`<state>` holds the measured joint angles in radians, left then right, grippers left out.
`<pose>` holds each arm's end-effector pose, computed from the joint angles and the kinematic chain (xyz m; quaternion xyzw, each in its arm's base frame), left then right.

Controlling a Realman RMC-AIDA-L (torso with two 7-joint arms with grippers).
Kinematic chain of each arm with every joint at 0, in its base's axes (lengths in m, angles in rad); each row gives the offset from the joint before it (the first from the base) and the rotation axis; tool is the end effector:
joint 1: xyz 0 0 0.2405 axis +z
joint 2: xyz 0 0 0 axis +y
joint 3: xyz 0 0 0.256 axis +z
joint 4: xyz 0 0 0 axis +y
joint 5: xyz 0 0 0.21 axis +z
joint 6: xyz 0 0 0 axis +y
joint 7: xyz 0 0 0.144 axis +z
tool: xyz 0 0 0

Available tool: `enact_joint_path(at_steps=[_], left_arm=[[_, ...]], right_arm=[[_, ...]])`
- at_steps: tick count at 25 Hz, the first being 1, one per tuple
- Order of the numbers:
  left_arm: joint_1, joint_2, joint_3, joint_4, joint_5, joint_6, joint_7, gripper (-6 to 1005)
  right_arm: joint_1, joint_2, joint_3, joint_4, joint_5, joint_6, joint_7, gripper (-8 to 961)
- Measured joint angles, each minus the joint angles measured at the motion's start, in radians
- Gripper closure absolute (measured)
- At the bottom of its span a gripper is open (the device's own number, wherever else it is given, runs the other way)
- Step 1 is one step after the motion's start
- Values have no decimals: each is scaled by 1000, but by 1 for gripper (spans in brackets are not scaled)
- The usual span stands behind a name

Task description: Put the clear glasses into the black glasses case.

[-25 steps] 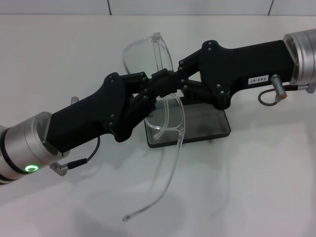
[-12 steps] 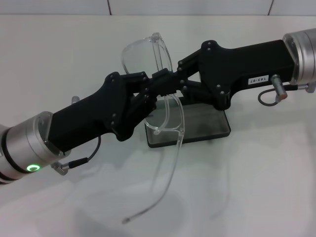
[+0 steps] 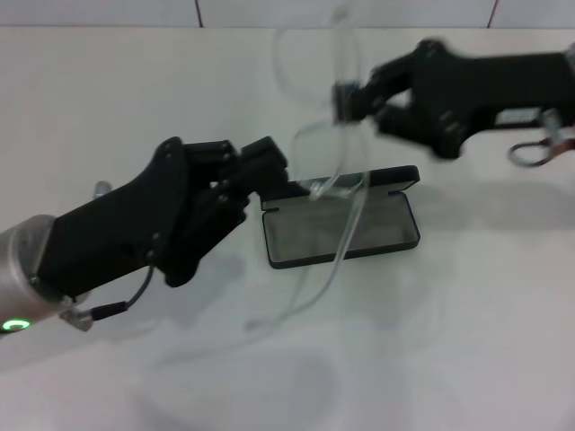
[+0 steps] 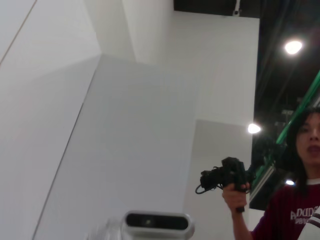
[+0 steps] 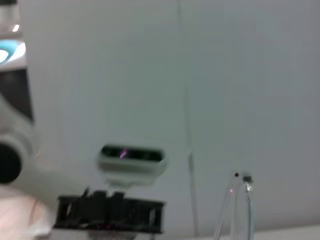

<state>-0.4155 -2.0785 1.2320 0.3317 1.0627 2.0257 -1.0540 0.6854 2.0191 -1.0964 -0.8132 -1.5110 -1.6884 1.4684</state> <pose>-0.2116 0.2450 -0.0034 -0.7989 -0.1021 -0.5925 0.0165 0.1231 0.3528 0.0204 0.9378 -0.0173 -0.3468 0.0054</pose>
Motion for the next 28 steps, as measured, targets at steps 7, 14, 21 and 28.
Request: enact_joint_path(at_steps=[7, 14, 21, 28], left_arm=[[40, 13, -1, 36, -2, 2, -5, 918], [-22, -14, 29, 28, 49, 2, -10, 918], [-96, -20, 219, 26, -81, 2, 9, 917], [-79, -16, 235, 25, -149, 2, 32, 917]], right_arm=[[-40, -26, 344, 96, 163, -228, -3, 900], [-43, -50, 418, 242, 330, -280, -39, 900], [12, 4, 223, 349, 309, -133, -214, 900], [90, 6, 94, 463, 306, -91, -283, 900]])
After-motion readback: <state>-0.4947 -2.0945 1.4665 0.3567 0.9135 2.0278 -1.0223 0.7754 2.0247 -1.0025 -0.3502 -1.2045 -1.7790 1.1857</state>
